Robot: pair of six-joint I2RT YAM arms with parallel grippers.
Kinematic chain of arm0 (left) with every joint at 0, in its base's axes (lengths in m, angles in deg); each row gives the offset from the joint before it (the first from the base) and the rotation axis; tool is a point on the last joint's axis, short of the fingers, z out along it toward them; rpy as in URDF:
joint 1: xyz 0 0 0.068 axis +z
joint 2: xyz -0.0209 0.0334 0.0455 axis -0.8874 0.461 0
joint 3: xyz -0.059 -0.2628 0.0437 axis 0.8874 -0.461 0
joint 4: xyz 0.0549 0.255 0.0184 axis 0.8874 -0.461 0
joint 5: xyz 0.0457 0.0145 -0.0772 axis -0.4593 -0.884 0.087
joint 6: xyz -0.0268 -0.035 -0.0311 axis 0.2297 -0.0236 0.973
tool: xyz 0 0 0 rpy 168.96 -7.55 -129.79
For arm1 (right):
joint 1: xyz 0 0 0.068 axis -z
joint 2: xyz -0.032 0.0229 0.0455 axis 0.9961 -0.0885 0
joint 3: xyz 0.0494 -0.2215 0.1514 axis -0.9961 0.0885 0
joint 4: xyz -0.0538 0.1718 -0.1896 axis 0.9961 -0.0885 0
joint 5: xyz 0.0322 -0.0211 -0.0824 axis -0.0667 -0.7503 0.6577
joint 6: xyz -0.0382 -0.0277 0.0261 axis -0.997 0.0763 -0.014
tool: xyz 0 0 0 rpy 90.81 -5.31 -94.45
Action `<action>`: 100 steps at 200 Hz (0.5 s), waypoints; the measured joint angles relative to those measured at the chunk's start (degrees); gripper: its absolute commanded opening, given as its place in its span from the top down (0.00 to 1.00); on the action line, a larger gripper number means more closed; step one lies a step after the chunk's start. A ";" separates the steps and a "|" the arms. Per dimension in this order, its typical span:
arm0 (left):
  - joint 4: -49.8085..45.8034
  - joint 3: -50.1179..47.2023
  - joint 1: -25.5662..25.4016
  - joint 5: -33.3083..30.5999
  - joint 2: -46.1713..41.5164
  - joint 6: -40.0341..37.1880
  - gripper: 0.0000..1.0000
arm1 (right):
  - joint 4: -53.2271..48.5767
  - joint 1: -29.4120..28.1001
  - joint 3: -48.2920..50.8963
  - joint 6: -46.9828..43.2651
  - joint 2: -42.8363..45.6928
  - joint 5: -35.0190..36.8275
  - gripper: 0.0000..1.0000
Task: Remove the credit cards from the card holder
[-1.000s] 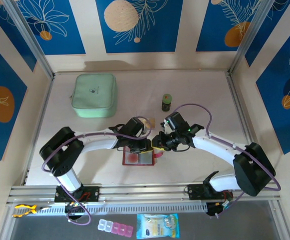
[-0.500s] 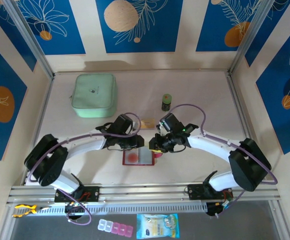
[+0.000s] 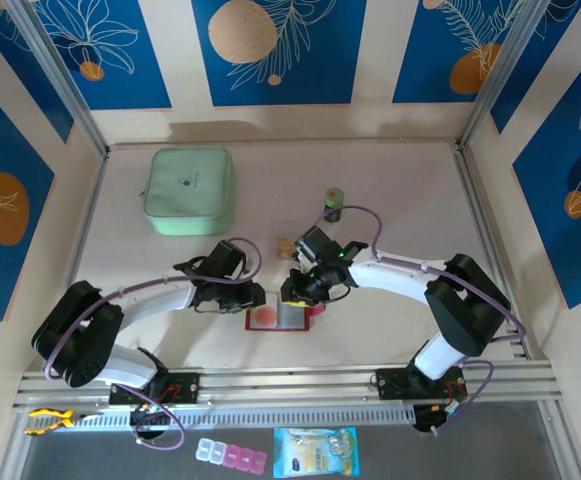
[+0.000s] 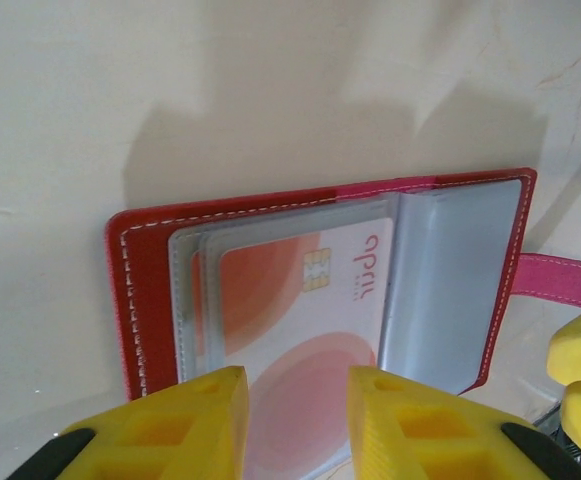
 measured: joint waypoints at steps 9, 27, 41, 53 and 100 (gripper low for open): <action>0.07 -0.39 0.02 0.02 -0.11 0.02 0.69 | 0.00 -0.22 -0.48 0.00 -0.74 -0.02 0.73; 0.39 -1.36 0.02 0.09 -0.22 0.07 0.69 | 0.02 -0.46 -1.22 -0.02 -2.05 -0.28 0.72; 1.09 -2.12 0.04 0.37 -0.28 0.24 0.69 | 0.00 -0.61 -1.62 -0.02 -2.71 -0.46 0.73; 1.66 -2.67 0.07 0.76 -0.72 0.52 0.69 | 0.02 -0.74 -1.84 -0.04 -2.97 -0.61 0.72; 2.62 -3.67 0.07 1.55 -1.79 1.79 0.70 | 0.22 -1.05 -2.25 -0.22 -4.22 -1.27 0.73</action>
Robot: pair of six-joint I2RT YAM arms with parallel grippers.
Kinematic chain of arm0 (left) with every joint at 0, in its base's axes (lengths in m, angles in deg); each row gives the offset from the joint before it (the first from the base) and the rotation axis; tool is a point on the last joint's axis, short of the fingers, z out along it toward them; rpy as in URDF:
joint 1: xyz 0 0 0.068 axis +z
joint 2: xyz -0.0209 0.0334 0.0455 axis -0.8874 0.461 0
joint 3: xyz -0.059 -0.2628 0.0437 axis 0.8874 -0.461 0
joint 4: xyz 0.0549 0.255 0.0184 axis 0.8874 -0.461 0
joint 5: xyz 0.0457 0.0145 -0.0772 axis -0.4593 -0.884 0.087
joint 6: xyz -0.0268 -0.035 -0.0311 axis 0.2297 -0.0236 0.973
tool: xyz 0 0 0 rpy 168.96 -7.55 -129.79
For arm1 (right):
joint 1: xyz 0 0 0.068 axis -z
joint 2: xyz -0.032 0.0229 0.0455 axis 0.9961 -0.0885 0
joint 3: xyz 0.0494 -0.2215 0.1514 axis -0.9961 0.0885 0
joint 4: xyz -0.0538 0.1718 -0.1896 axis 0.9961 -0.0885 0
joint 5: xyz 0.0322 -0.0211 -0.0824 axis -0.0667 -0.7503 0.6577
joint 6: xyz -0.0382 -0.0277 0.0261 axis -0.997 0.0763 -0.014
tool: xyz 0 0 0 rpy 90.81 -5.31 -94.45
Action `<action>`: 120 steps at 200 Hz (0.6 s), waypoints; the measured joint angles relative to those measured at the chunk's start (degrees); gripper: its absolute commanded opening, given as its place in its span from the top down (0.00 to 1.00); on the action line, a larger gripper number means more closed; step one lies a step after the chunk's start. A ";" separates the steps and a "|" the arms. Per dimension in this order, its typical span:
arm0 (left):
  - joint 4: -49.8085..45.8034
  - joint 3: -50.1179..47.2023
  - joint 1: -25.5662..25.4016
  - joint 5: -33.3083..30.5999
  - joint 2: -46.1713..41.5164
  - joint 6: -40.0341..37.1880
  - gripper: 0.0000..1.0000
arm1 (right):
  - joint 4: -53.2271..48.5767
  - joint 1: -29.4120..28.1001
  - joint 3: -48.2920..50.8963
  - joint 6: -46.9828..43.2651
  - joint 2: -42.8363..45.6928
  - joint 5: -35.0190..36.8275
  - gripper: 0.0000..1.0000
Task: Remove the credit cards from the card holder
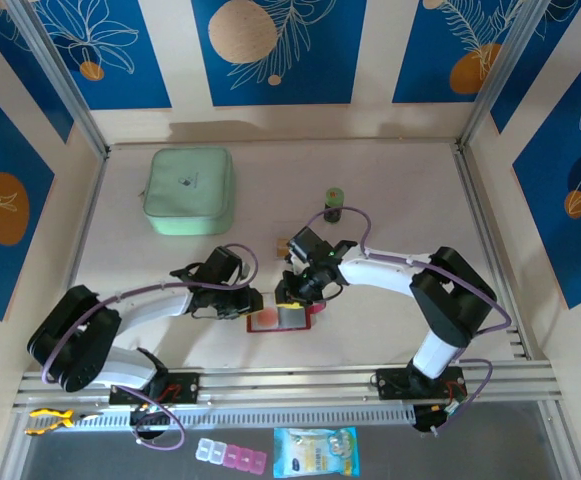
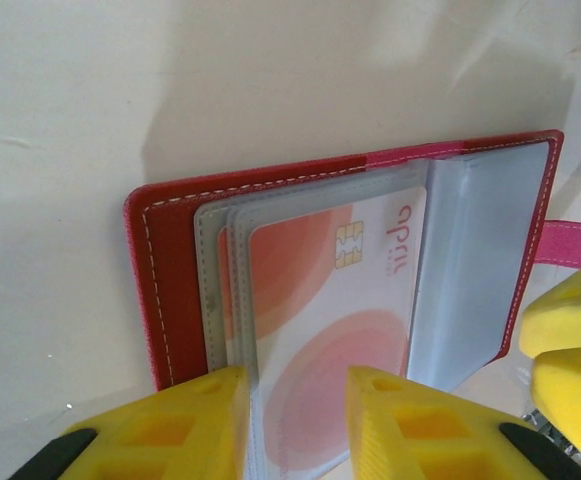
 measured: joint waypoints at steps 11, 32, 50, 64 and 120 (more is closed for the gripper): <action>-0.09 0.00 0.00 -0.04 -0.42 0.02 0.71 | 0.00 0.00 -0.07 0.00 -0.35 -0.13 0.73; -0.72 0.04 0.00 -0.63 -1.55 0.00 0.74 | 0.26 -0.07 -0.07 0.00 -0.81 -0.48 0.73; -1.99 0.39 0.00 -1.40 -2.38 -0.22 0.79 | 0.90 -0.26 -0.09 0.00 -1.42 -0.92 0.73; -2.54 0.57 0.02 -1.79 -2.45 -0.24 0.82 | 1.33 -0.42 -0.17 0.00 -1.95 -1.27 0.73; -2.64 0.55 0.02 -1.77 -1.20 -0.24 0.85 | 2.43 -0.76 -1.16 0.00 -4.50 -1.90 0.73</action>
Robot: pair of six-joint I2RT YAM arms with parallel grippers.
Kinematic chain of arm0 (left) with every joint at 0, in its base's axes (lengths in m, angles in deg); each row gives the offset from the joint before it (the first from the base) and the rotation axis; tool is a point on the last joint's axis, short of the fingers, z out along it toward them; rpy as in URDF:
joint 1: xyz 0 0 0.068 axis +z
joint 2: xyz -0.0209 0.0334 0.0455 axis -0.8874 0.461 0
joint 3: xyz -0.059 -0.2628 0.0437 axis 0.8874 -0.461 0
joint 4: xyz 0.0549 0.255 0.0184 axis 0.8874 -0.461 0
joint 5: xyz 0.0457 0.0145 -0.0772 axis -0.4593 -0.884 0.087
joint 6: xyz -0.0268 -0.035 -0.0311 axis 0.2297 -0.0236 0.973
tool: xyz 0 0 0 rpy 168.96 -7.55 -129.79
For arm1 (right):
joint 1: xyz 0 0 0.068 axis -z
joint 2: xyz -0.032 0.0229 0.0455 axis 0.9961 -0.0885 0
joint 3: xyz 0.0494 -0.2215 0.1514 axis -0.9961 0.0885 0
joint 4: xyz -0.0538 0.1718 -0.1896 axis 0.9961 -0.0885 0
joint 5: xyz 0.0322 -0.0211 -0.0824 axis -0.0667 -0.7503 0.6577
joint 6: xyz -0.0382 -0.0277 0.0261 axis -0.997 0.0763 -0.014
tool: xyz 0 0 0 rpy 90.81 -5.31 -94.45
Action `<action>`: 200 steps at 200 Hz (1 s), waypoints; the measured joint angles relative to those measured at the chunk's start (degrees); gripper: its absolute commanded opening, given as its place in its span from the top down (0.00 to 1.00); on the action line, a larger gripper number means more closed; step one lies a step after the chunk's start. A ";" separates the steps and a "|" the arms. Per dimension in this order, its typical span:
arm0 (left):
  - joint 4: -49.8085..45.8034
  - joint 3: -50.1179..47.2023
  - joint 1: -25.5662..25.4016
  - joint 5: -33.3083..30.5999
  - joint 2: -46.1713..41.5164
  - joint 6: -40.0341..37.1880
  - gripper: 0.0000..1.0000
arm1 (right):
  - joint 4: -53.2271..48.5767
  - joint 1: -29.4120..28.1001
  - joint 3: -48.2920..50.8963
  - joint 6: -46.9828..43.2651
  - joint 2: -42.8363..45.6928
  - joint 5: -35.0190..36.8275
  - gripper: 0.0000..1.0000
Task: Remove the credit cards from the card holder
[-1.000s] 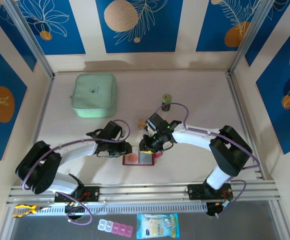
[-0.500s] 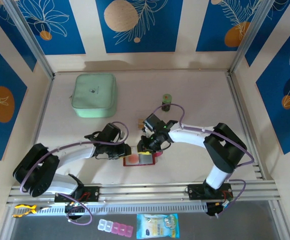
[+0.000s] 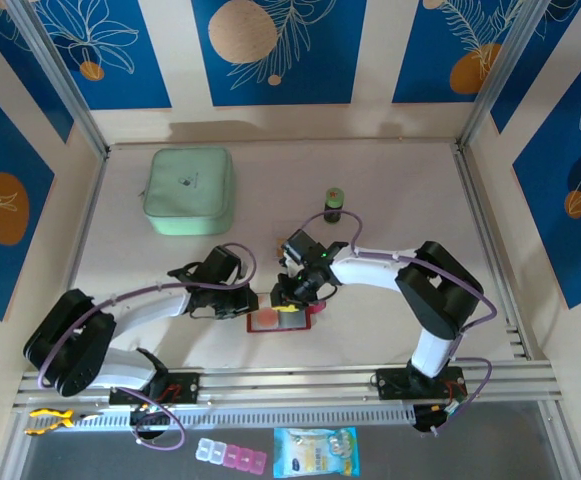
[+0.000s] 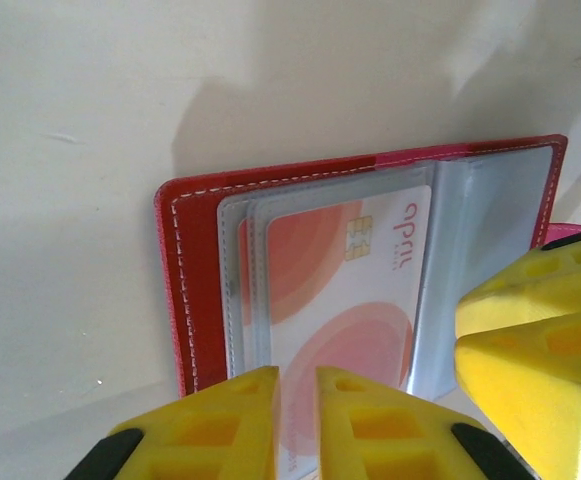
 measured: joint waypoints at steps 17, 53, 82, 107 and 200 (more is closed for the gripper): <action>0.04 -0.02 0.00 0.00 0.55 0.00 0.86 | 0.37 0.00 -0.28 0.00 -0.52 -0.11 0.73; 0.20 -0.42 0.00 0.00 1.49 0.00 0.88 | 0.42 -0.04 -0.57 0.00 -1.07 -0.13 0.73; 0.17 -0.48 0.00 0.00 1.49 -0.02 0.89 | 0.74 -0.04 -0.83 0.00 -1.70 -0.31 0.74; 0.15 -0.48 0.00 0.00 1.53 0.00 0.90 | 0.83 -0.11 -0.87 -0.02 -1.97 -0.52 0.76; 0.20 -0.48 0.00 0.02 1.86 -0.02 0.91 | 1.03 -0.35 -0.94 -0.04 -2.60 -0.52 0.77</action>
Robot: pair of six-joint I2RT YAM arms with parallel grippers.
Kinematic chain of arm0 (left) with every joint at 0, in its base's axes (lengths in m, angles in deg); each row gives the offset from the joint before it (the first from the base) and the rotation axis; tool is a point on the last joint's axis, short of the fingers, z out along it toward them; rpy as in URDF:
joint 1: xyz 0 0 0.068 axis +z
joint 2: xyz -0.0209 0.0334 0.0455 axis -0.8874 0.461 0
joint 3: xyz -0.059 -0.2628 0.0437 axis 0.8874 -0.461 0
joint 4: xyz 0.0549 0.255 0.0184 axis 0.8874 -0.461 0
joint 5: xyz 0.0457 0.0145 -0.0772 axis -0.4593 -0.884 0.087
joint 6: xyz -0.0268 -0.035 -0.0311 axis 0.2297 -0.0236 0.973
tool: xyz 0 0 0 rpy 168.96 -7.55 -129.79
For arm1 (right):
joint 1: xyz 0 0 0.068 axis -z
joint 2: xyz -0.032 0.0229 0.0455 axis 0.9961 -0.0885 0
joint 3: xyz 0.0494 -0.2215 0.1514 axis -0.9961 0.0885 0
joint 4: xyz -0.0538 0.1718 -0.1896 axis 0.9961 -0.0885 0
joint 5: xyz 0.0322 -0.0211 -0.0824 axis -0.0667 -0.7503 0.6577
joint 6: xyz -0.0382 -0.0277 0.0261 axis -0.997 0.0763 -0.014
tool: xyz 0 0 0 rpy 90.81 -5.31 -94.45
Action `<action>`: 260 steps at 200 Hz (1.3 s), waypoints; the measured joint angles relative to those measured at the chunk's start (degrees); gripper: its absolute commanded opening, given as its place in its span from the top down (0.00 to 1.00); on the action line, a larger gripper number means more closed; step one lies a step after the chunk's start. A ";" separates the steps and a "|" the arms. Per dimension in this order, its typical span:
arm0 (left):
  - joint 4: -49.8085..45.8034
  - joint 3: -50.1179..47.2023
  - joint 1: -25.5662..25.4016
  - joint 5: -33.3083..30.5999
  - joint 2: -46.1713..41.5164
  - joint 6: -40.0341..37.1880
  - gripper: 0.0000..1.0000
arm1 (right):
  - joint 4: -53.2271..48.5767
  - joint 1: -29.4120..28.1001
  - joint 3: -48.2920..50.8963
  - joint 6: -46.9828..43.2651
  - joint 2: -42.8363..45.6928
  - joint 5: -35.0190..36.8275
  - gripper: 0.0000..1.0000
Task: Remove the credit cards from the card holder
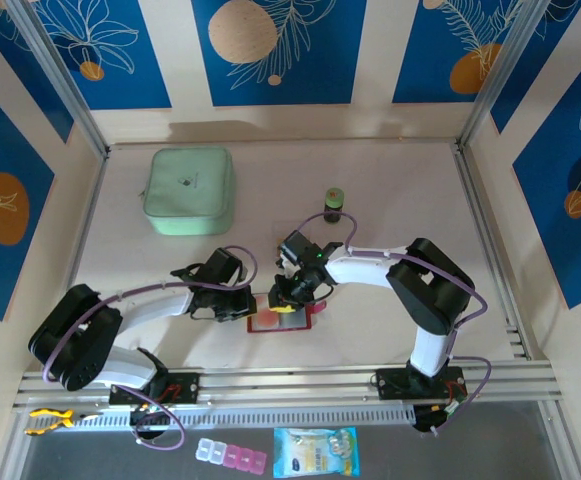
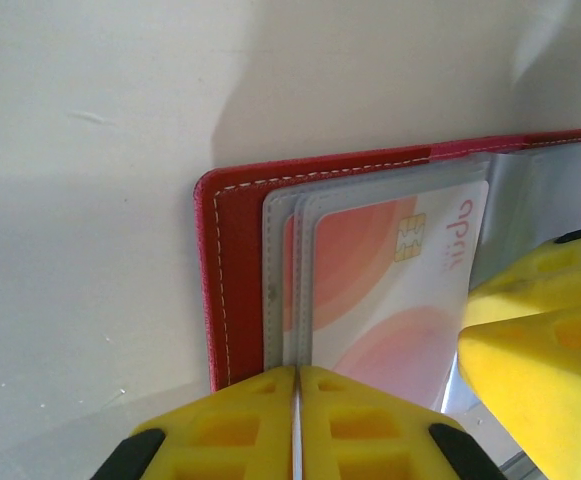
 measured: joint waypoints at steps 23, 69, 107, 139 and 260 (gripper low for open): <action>0.00 0.00 0.00 0.00 0.02 0.00 0.91 | 0.00 -0.07 -0.13 -0.13 -0.17 -0.04 0.79; 0.11 0.00 0.00 0.02 0.26 0.00 0.91 | 0.92 -0.07 -0.76 -0.20 -1.57 -1.86 0.79; 0.17 0.00 0.00 0.02 0.26 0.02 0.91 | -1.27 -0.50 -2.82 -0.94 -2.73 -1.66 0.79; 0.37 0.00 0.00 0.02 0.28 0.00 0.91 | -4.13 -1.16 -3.78 -1.77 -2.73 0.17 0.79; 0.50 0.00 0.00 0.02 0.31 0.02 0.91 | -11.63 -1.73 -6.47 -5.18 -2.71 5.29 0.78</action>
